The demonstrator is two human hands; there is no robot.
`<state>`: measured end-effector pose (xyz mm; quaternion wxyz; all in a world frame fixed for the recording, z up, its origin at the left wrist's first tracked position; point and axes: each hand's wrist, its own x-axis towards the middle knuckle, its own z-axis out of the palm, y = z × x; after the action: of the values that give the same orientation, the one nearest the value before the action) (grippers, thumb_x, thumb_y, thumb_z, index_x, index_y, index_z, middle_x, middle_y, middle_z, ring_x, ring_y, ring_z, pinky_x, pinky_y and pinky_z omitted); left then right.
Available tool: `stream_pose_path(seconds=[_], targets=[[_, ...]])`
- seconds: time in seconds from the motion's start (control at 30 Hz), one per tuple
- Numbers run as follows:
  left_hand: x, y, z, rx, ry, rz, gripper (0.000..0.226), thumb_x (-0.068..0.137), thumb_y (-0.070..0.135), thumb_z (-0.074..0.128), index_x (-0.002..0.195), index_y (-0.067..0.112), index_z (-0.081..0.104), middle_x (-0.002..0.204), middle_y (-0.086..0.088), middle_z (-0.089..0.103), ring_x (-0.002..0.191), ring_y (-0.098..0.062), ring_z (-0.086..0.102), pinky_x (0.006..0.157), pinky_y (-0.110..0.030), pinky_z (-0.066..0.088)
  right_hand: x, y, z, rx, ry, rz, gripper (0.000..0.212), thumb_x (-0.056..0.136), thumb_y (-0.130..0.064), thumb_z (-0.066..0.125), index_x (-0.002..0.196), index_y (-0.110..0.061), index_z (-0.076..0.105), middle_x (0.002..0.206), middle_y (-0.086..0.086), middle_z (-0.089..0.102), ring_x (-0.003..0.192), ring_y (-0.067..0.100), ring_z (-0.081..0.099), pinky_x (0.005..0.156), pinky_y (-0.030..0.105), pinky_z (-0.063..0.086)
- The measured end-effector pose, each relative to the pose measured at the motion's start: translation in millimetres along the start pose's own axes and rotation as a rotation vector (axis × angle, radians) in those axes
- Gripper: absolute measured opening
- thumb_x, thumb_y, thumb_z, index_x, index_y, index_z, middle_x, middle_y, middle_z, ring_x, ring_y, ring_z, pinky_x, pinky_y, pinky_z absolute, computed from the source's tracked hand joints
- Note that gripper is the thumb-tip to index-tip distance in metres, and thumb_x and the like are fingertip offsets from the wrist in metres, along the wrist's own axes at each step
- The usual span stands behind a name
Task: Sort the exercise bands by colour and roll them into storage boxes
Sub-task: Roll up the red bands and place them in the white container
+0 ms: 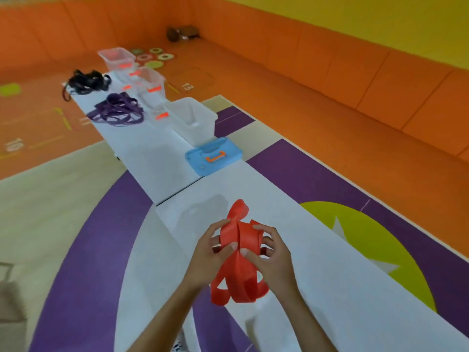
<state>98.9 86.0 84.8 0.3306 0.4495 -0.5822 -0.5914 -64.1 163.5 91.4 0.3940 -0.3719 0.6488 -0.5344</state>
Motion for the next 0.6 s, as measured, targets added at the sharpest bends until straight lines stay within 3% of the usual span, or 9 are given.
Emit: stream_pose_path(seconds=[0.13,0.33,0.5,0.6], targets=[[19,-3,-91,-0.041,0.114,-0.022,0.047,0.093,0.012,0.080,0.130,0.034,0.064,0.115,0.005,0.078,0.104,-0.018,0.077,0.084,-0.038,0.065,32,-21,89,-0.015,-0.082,-0.004,0.057,0.077,-0.009,0.091,0.122,-0.035,0.066,0.108,-0.010,0.076,0.096,0.015,0.075,0.080,0.031,0.062],[62,0,-220,-0.084,0.211,0.006,0.047,0.091,0.005,0.079,0.129,0.029,0.064,0.110,0.015,0.078,0.099,-0.009,0.076,0.078,-0.023,0.061,85,-47,225,-0.055,-0.166,-0.070,0.054,0.081,-0.011,0.089,0.123,-0.033,0.063,0.114,-0.018,0.071,0.095,0.012,0.074,0.077,0.032,0.062],[99,-8,-302,-0.078,0.299,-0.001,0.049,0.089,0.012,0.083,0.130,0.030,0.065,0.116,0.008,0.077,0.104,-0.014,0.076,0.085,-0.032,0.063,130,-62,306,-0.073,-0.240,-0.064,0.056,0.080,-0.012,0.089,0.123,-0.040,0.067,0.106,-0.006,0.073,0.085,0.018,0.077,0.076,0.033,0.063],[127,-12,-337,-0.065,0.338,-0.005,0.052,0.086,0.018,0.086,0.132,0.033,0.065,0.115,0.009,0.077,0.102,-0.015,0.076,0.085,-0.034,0.064,166,-66,341,-0.120,-0.280,-0.095,0.057,0.078,-0.012,0.090,0.121,-0.043,0.069,0.102,-0.010,0.076,0.093,0.013,0.073,0.081,0.027,0.060]])
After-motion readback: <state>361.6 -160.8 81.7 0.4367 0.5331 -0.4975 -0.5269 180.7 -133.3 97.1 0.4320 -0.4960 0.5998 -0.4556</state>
